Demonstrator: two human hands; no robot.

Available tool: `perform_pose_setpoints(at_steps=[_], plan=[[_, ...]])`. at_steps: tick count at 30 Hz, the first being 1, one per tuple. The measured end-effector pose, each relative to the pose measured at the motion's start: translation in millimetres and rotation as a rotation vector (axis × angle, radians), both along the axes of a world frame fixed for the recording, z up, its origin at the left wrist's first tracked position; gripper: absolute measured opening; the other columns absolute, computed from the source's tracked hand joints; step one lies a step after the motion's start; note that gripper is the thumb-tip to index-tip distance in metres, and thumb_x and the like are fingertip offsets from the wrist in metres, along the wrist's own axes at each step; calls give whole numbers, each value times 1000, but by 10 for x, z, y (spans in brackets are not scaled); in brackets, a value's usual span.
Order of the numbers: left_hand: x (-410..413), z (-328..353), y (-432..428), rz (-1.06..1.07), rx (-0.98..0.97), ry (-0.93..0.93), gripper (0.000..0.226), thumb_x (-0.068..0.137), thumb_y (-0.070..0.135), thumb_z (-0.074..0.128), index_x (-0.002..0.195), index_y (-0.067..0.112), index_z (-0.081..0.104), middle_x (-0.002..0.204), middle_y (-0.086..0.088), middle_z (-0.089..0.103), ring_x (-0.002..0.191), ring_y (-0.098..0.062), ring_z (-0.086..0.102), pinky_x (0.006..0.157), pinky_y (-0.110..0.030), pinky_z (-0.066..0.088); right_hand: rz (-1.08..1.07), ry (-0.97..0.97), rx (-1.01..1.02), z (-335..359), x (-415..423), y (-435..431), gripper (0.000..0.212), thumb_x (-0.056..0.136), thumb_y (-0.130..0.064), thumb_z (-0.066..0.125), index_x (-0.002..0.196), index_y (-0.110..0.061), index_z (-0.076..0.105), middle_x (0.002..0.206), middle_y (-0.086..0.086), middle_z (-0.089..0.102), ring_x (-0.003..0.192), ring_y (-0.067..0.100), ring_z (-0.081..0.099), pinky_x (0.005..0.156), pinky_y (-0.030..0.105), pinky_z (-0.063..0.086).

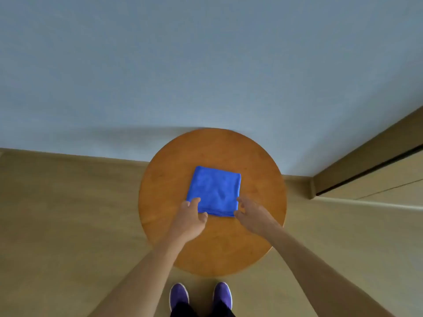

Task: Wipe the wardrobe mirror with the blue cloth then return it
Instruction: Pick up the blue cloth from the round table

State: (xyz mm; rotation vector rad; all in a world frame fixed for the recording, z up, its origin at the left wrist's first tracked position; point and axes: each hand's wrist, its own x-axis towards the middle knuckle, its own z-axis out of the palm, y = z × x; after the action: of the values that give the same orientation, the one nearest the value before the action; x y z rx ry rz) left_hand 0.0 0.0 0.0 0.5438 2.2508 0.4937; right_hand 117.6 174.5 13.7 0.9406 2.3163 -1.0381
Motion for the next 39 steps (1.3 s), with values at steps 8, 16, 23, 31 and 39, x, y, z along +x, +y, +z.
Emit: perform_pose_setpoints(at_steps=[8, 16, 23, 31, 39], plan=[[-330, -536, 114, 12, -31, -35, 63, 105, 41, 48, 159, 23, 22, 160, -11, 26, 139, -25, 44, 103, -34, 42, -113, -61, -39, -526, -339, 2, 61, 101, -36, 49, 155, -20, 27, 153, 10, 35, 131, 29, 48, 103, 39, 44], [-502, -985, 264, 33, -39, -60, 71, 104, 44, 49, 162, 25, 13, 161, -13, 21, 141, -28, 41, 109, -39, 40, -236, -79, 21, -1044, -498, -68, 77, 96, -46, 52, 158, -21, 13, 154, 8, 28, 138, 31, 35, 103, 42, 41], [-606, -1236, 306, 141, 54, 1, 76, 101, 34, 59, 161, 18, 16, 160, -9, 37, 146, -27, 38, 114, -38, 38, -413, -79, -83, -1312, -597, -26, 83, 96, -48, 53, 158, -20, 6, 151, 12, 33, 126, 33, 50, 84, 35, 39], [-753, -1371, 393, 310, 2, -32, 32, 96, 37, 62, 104, 5, 62, 99, -10, 67, 110, -36, 60, 91, -49, 53, -597, -106, -167, -1521, -633, 50, 69, 92, -51, 58, 144, -9, 40, 140, 11, 47, 123, 30, 52, 100, 46, 49], [-619, -1197, 412, 473, 174, -210, 23, 87, 11, 62, 95, 23, 44, 93, 0, 60, 70, -14, 58, 55, -27, 42, -670, -107, -252, -1509, -573, 24, 60, 91, -46, 61, 137, -10, 45, 135, 9, 49, 116, 29, 55, 99, 48, 51]])
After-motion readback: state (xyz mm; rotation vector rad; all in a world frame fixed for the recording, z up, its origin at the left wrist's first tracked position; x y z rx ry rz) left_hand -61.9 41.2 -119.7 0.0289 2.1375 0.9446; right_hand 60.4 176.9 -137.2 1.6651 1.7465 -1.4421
